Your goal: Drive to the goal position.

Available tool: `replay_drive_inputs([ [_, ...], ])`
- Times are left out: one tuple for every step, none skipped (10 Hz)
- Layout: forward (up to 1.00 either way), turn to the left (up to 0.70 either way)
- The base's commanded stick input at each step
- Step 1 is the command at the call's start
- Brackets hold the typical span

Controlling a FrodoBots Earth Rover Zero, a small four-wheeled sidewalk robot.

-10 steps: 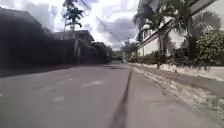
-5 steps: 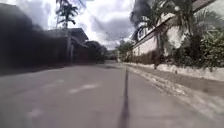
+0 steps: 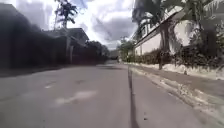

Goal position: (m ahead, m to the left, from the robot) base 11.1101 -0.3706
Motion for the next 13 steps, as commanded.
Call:
replay_drive_inputs([
  [1.0,-0.08],
  [1.0,-0.08],
  [1.0,-0.08],
  [1.0,-0.08],
  [1.0,-0.1],
  [1.0,-0.34],
  [1.0,-0.4],
  [1.0,-0.4],
  [1.0,-0.4],
  [1.0,-0.4],
  [1.0,-0.22],
  [1.0,-0.13],
  [1.0,-0.1],
])
